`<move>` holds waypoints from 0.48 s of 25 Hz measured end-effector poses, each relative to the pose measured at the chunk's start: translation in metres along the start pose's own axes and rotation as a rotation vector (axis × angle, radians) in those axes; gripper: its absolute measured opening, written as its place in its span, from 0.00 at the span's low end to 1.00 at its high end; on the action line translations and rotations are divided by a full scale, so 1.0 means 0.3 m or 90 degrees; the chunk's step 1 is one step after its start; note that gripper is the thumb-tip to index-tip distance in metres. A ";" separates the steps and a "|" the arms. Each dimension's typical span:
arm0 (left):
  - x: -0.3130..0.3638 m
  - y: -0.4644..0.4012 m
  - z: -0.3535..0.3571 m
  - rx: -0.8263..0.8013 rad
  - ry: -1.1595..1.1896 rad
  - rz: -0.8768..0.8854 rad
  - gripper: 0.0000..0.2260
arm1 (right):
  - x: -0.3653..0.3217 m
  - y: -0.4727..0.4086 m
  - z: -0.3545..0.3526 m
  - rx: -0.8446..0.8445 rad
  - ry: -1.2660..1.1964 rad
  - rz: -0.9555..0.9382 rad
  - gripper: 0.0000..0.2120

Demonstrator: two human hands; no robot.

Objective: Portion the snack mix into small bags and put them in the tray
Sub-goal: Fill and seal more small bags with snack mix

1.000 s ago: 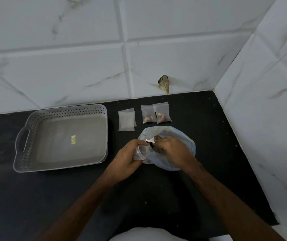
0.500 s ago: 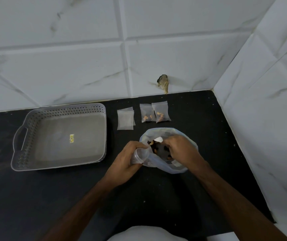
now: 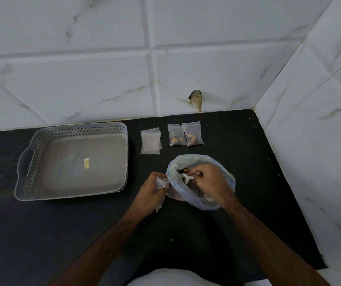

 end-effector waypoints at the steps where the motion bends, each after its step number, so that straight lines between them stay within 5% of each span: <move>1: -0.007 -0.002 0.004 -0.004 0.021 -0.012 0.10 | 0.006 -0.002 0.005 -0.004 -0.002 0.011 0.11; 7: -0.038 -0.002 0.015 -0.001 0.090 -0.028 0.12 | 0.051 -0.011 0.026 -0.051 -0.136 0.081 0.11; 12: -0.055 -0.002 0.026 -0.009 0.103 -0.044 0.11 | 0.025 0.003 0.034 -0.013 -0.164 -0.002 0.11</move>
Point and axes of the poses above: each hand's wrist, its own y-axis away from the middle knuckle, its own z-axis out of the palm, x = y × z, the point moved 10 cm from there along -y, towards the middle knuckle, and after that the axes turned 8 degrees about -x, right-handed, at the moved point
